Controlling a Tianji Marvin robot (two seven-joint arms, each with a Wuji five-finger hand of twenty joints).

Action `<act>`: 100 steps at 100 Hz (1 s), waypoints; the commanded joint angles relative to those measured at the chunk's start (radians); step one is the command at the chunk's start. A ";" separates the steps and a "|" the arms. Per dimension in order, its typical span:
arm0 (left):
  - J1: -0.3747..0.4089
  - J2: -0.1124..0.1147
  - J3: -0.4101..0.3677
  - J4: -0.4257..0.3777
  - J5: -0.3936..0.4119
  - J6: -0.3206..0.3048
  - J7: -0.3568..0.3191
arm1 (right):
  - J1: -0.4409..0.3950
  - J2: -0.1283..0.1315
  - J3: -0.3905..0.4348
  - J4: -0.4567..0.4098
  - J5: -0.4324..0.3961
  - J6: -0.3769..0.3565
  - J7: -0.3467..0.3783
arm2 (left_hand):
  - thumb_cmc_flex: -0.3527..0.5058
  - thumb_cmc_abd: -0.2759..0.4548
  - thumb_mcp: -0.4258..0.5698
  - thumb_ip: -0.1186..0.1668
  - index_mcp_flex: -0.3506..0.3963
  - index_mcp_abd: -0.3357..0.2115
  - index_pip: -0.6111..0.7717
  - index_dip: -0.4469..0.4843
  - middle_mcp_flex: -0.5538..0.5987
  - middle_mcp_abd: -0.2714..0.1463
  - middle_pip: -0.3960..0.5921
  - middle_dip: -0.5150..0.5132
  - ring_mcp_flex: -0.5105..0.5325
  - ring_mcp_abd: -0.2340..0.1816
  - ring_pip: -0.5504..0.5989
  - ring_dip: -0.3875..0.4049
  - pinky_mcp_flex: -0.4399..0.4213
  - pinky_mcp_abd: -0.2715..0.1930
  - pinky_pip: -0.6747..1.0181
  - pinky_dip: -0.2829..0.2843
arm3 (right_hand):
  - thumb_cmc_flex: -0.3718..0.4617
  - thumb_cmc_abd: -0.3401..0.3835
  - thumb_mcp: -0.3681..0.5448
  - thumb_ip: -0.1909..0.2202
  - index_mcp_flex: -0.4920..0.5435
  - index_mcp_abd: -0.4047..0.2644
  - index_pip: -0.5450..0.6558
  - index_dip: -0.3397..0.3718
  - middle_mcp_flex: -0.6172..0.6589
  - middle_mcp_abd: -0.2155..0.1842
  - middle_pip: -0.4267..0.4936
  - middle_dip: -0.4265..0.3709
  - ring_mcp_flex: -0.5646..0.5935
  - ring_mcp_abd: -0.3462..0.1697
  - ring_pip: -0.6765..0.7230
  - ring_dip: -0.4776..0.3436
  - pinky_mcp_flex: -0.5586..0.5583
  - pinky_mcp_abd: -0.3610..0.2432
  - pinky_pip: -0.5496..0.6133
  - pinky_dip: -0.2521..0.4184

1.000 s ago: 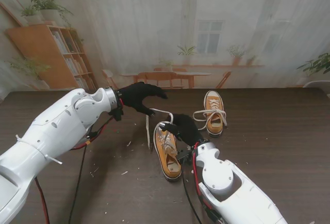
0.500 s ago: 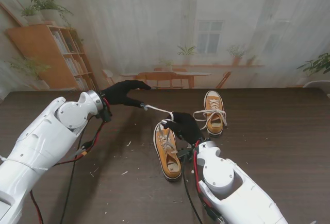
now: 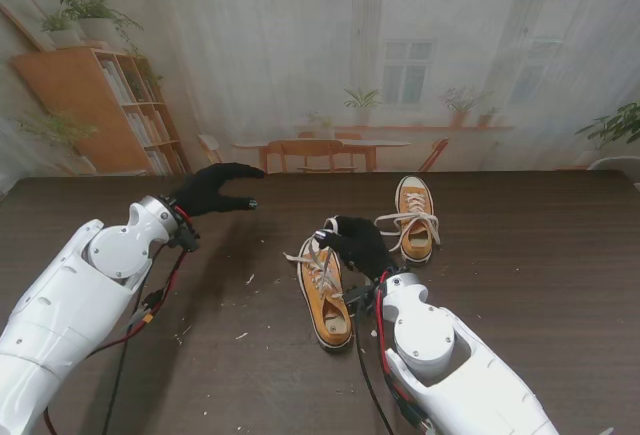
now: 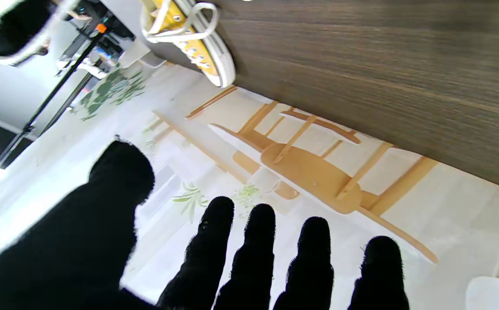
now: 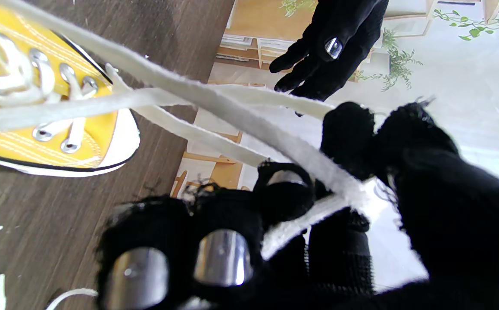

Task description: Tie the shoelaces into a bow on the shoes

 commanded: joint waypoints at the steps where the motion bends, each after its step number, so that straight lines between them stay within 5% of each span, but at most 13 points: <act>1: 0.038 -0.009 0.008 -0.030 -0.026 -0.018 -0.016 | 0.002 -0.002 -0.001 -0.003 0.000 0.004 0.010 | 0.023 -0.031 0.041 0.016 0.043 -0.049 0.022 0.024 0.025 -0.008 0.016 0.029 0.030 0.002 0.035 0.027 0.026 0.029 0.015 0.038 | 0.012 0.011 0.037 0.008 0.002 -0.033 -0.010 0.020 -0.007 -0.021 0.032 0.016 0.019 0.013 0.005 -0.017 0.021 0.000 0.265 -0.005; 15: 0.104 -0.025 0.026 -0.080 -0.091 -0.062 0.030 | 0.003 -0.001 -0.005 -0.005 -0.029 0.005 0.004 | 0.035 -0.064 0.108 0.000 0.056 -0.098 0.082 0.040 0.034 -0.010 0.032 0.041 0.057 -0.011 0.143 0.077 0.091 0.020 0.079 0.121 | 0.013 0.012 0.034 0.009 0.002 -0.027 -0.013 0.015 -0.003 -0.019 0.030 0.014 0.019 0.016 0.007 -0.016 0.021 0.002 0.268 -0.003; 40: 0.166 -0.027 0.076 -0.135 -0.100 -0.122 0.056 | 0.000 0.001 -0.003 -0.014 -0.051 0.010 -0.003 | -0.006 -0.126 0.114 -0.016 0.044 -0.093 0.082 0.038 -0.003 -0.015 0.023 0.039 0.029 -0.014 0.146 0.072 0.070 0.008 0.075 0.136 | 0.015 0.011 0.032 0.010 0.002 -0.025 -0.013 0.007 -0.001 -0.015 0.027 0.010 0.018 0.020 0.008 -0.015 0.020 0.007 0.269 -0.002; 54: 0.182 -0.047 0.105 -0.144 -0.055 -0.122 0.144 | -0.005 0.002 -0.003 -0.028 -0.062 0.007 -0.008 | -0.007 -0.135 0.145 -0.022 0.076 -0.107 0.124 0.056 0.026 -0.016 0.042 0.053 0.054 -0.013 0.181 0.083 0.046 0.005 0.209 0.182 | 0.015 0.011 0.031 0.010 0.001 -0.025 -0.012 0.003 0.001 -0.014 0.026 0.008 0.018 0.020 0.008 -0.015 0.020 0.009 0.269 -0.002; 62: 0.181 -0.049 0.123 -0.141 -0.063 -0.123 0.146 | -0.007 0.003 -0.004 -0.033 -0.065 0.005 -0.009 | 0.000 -0.133 0.148 -0.022 0.093 -0.109 0.147 0.067 0.031 -0.016 0.046 0.054 0.057 -0.013 0.187 0.081 -0.014 -0.003 0.368 0.140 | 0.014 0.012 0.030 0.010 0.001 -0.025 -0.012 0.002 0.001 -0.015 0.026 0.008 0.018 0.020 0.008 -0.015 0.020 0.009 0.269 -0.002; 64: 0.180 -0.050 0.126 -0.139 -0.062 -0.123 0.147 | -0.007 0.003 -0.004 -0.034 -0.065 0.005 -0.008 | 0.003 -0.132 0.146 -0.020 0.096 -0.109 0.152 0.070 0.033 -0.018 0.047 0.054 0.058 -0.012 0.189 0.080 -0.032 -0.005 0.434 0.071 | 0.015 0.012 0.030 0.010 0.001 -0.025 -0.012 0.002 0.001 -0.015 0.026 0.008 0.018 0.020 0.008 -0.015 0.020 0.009 0.269 -0.002; 87: 0.164 -0.058 0.170 -0.114 -0.043 -0.117 0.168 | -0.009 0.004 -0.007 -0.042 -0.063 0.002 -0.005 | 0.018 -0.106 0.145 -0.014 0.123 -0.118 0.177 0.081 0.056 -0.017 0.059 0.059 0.076 -0.011 0.205 0.085 -0.054 -0.010 0.552 0.028 | 0.016 0.011 0.030 0.010 0.000 -0.025 -0.010 -0.002 0.001 -0.014 0.025 0.006 0.018 0.022 0.007 -0.015 0.020 0.010 0.269 -0.001; 96: 0.154 -0.065 0.191 -0.099 -0.044 -0.117 0.184 | -0.009 0.004 -0.009 -0.042 -0.063 0.001 -0.004 | 0.039 -0.033 0.139 0.001 0.148 -0.145 0.223 0.103 0.075 -0.019 0.069 0.063 0.087 -0.011 0.220 0.089 -0.054 -0.007 0.594 0.003 | 0.015 0.011 0.030 0.010 0.000 -0.025 -0.010 -0.003 0.002 -0.013 0.025 0.006 0.018 0.022 0.007 -0.015 0.020 0.010 0.268 -0.001; 100: 0.153 -0.069 0.197 -0.098 -0.051 -0.112 0.188 | -0.008 0.004 -0.009 -0.041 -0.063 0.001 -0.004 | 0.097 -0.005 0.073 -0.028 0.159 -0.160 0.244 0.106 0.083 -0.020 0.073 0.064 0.091 -0.009 0.224 0.089 -0.055 -0.006 0.610 -0.013 | 0.014 0.012 0.030 0.010 -0.001 -0.024 -0.010 -0.004 0.002 -0.014 0.025 0.005 0.018 0.022 0.007 -0.015 0.020 0.010 0.268 -0.001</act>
